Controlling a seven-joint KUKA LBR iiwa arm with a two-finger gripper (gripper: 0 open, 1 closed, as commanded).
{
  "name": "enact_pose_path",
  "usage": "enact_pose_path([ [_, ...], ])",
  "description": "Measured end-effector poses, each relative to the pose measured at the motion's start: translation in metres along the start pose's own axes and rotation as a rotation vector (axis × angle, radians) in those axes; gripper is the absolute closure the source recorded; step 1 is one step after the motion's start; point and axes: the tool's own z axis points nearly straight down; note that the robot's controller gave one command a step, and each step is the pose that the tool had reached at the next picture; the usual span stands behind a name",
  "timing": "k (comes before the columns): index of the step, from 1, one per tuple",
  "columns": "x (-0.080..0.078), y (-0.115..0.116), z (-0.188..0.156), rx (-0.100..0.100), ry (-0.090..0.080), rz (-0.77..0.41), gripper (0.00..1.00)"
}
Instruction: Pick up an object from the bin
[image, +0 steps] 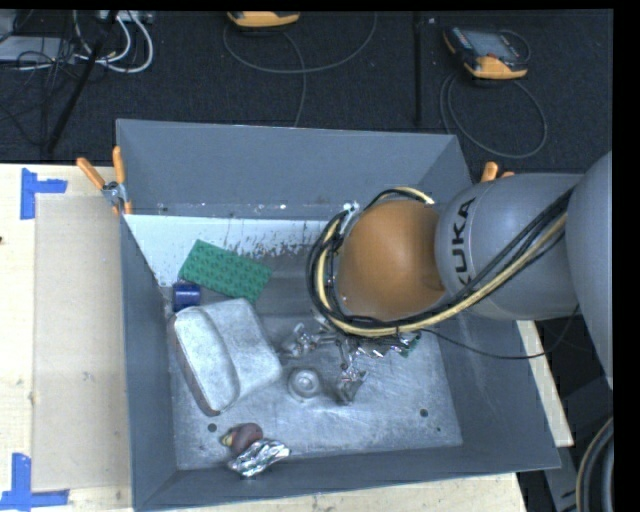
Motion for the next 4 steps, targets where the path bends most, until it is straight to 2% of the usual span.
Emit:
enact_pose_path([
  [1, 0.001, -0.002, -0.002, 0.003, 0.000, 0.005, 1.00],
  [2, 0.000, -0.002, -0.001, 0.003, -0.003, 0.006, 0.00],
  [3, 0.024, 0.081, -0.035, -0.004, 0.005, -0.026, 0.00],
  [4, 0.022, 0.032, -0.012, 0.001, 0.004, -0.150, 0.00],
])
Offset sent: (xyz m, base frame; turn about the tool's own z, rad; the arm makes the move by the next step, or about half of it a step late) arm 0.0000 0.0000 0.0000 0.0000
